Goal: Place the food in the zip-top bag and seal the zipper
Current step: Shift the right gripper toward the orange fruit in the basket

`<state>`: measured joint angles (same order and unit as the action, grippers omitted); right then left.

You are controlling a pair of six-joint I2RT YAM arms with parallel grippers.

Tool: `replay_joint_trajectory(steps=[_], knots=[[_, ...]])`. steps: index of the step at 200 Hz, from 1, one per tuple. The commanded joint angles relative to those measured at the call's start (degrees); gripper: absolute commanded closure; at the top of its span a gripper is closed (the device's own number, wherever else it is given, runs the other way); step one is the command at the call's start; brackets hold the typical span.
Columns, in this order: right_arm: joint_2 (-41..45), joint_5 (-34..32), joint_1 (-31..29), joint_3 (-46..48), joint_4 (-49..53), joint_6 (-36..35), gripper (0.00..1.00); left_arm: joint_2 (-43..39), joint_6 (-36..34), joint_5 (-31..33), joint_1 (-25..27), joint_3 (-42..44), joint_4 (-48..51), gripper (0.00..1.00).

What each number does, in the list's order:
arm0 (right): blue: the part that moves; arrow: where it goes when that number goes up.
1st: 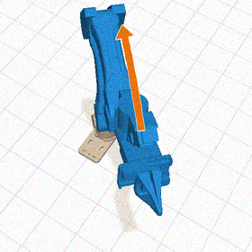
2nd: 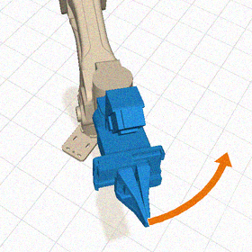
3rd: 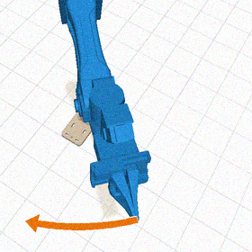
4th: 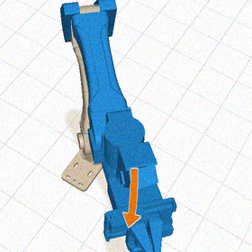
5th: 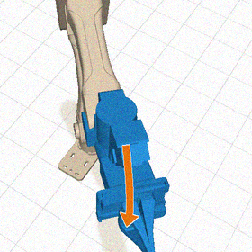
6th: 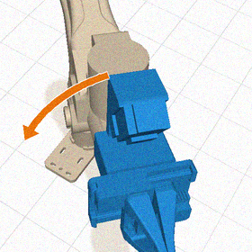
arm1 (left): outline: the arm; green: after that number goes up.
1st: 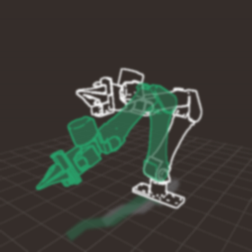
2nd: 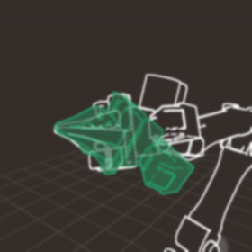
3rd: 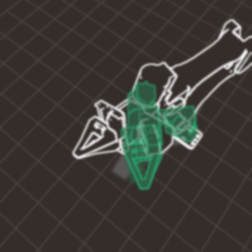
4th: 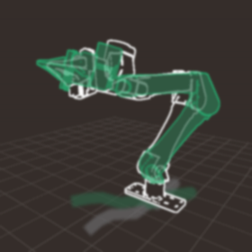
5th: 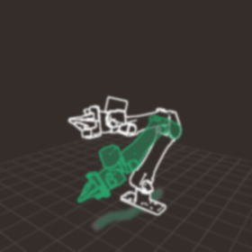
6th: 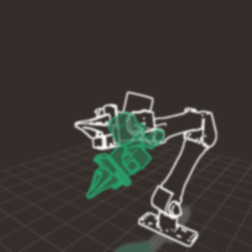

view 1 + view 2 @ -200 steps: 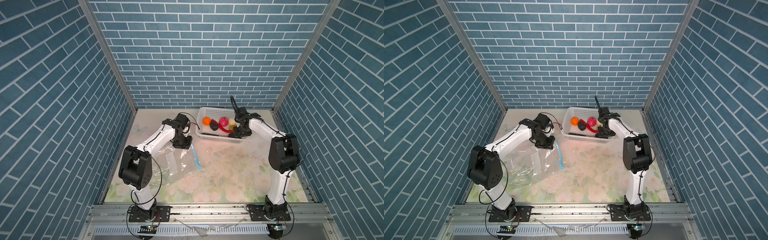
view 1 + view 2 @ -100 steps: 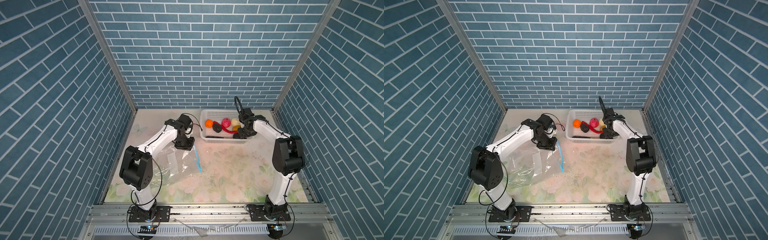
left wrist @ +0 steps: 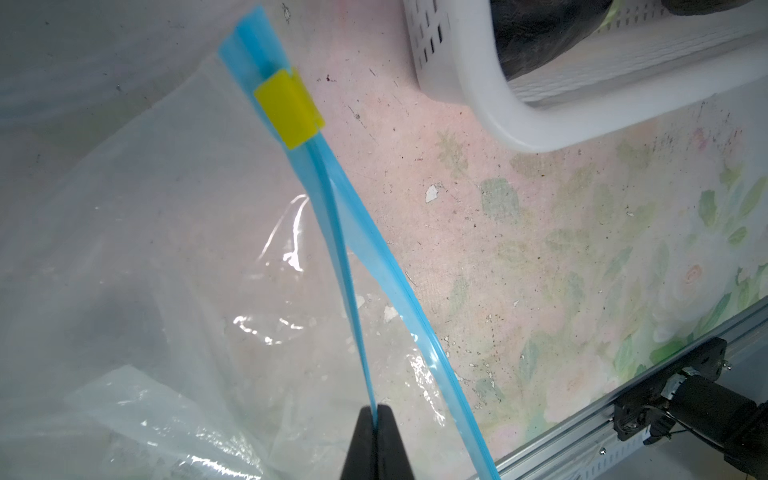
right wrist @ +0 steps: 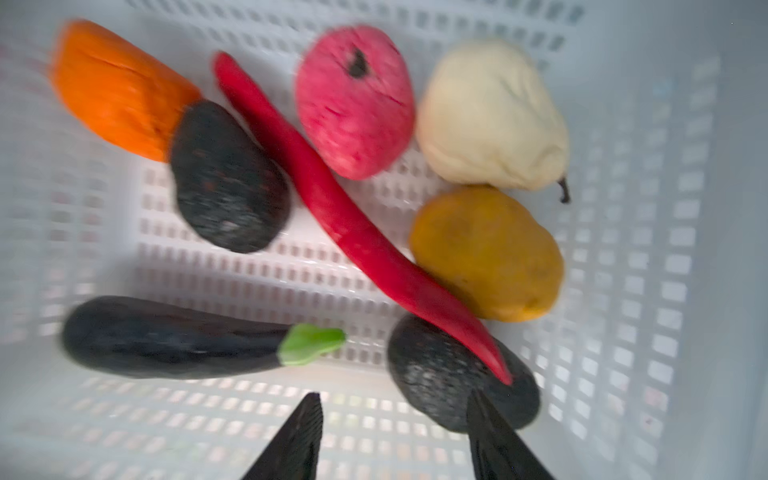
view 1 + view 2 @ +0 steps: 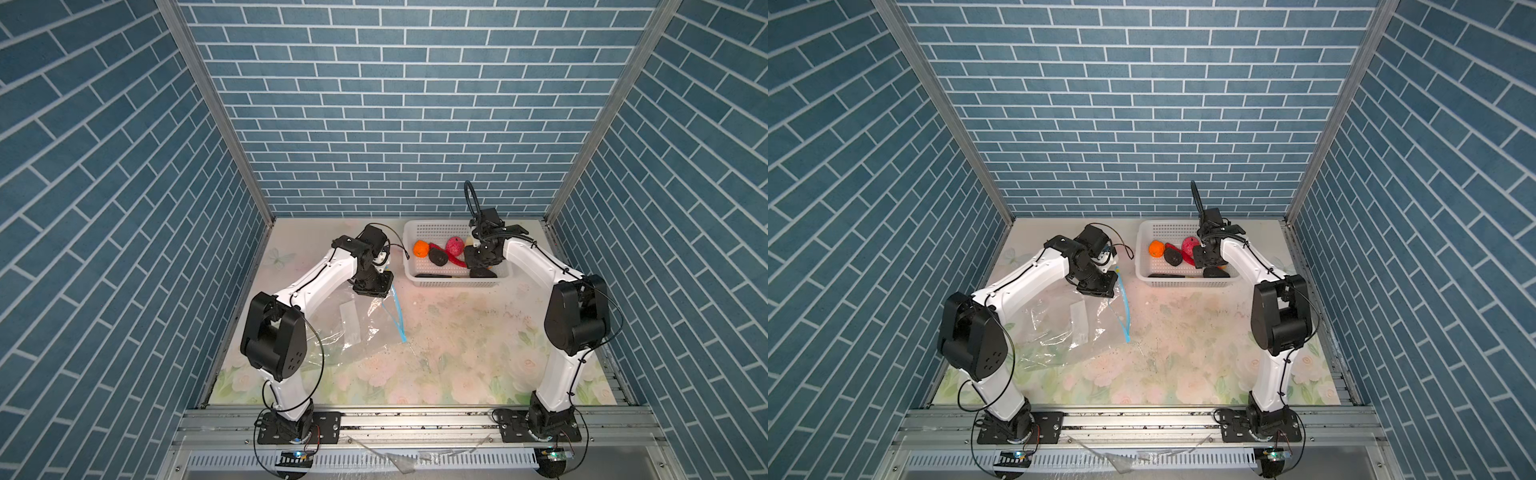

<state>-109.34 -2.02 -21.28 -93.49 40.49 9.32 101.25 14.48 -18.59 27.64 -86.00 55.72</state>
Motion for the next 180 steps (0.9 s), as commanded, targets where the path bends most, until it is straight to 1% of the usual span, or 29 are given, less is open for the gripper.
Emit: replay_joint_trajectory(steps=[1,37,88,140,145,180], knots=[[-2.64,3.39,-2.33,-5.96,-2.14,3.56,0.42,1.43,-0.77,-0.79,0.25,-1.5,0.17,1.0],[-8.35,4.28,-4.48,-11.91,-2.62,2.89,0.42,2.1,-0.95,-0.88,0.3,-2.5,0.12,1.0],[-15.67,6.71,-6.21,-21.46,-2.87,5.93,0.43,2.69,-0.85,-1.19,0.25,-3.07,-0.13,1.0],[-23.67,6.68,-7.2,-30.99,-1.59,7.15,0.43,3.34,-0.69,-1.62,0.29,-3.63,-0.17,1.0],[-24.38,8.44,-7.28,-31.93,-1.2,7.34,0.43,3.38,-0.69,-1.63,0.3,-3.65,-0.18,1.0],[-28.89,9.98,-7.68,-36.94,-0.17,10.12,0.41,3.4,-0.48,-1.72,0.3,-3.91,-0.09,1.0]])
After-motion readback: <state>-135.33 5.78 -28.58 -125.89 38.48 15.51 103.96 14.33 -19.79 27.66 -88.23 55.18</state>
